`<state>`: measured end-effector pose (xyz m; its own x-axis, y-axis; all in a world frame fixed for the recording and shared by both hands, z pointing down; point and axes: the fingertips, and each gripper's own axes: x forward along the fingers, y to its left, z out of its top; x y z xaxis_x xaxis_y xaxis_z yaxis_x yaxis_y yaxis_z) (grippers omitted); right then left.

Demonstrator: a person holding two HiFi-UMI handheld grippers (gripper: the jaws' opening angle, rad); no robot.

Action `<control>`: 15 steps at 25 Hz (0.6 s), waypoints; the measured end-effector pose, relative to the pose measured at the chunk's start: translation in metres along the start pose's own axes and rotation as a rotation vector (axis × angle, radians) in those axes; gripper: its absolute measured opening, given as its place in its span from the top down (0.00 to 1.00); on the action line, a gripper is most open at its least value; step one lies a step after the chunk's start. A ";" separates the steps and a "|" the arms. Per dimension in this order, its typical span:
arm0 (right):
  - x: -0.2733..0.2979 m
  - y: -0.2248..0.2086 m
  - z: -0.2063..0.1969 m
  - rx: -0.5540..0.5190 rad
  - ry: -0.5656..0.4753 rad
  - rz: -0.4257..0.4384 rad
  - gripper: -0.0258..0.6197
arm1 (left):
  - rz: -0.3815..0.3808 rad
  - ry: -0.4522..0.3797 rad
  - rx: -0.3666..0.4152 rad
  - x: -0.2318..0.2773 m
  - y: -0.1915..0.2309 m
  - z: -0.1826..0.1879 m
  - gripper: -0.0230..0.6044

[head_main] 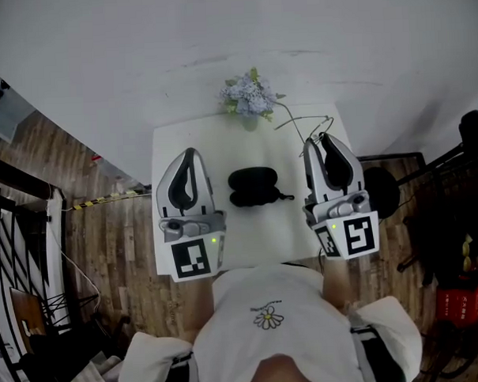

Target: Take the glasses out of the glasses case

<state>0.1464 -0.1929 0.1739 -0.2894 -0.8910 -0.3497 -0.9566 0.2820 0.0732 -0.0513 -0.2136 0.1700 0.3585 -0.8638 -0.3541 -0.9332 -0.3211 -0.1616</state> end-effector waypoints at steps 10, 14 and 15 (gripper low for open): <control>0.000 -0.002 -0.005 -0.008 0.024 0.000 0.82 | 0.010 -0.002 -0.006 -0.002 0.000 0.002 0.94; 0.000 -0.003 -0.007 -0.005 0.027 -0.003 0.82 | 0.011 0.007 -0.009 -0.003 0.000 -0.002 0.94; -0.001 -0.004 -0.007 -0.004 0.026 -0.004 0.82 | 0.011 0.006 -0.007 -0.003 0.000 -0.002 0.94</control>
<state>0.1502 -0.1956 0.1802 -0.2867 -0.9010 -0.3256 -0.9578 0.2772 0.0762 -0.0519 -0.2118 0.1728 0.3485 -0.8696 -0.3497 -0.9371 -0.3147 -0.1511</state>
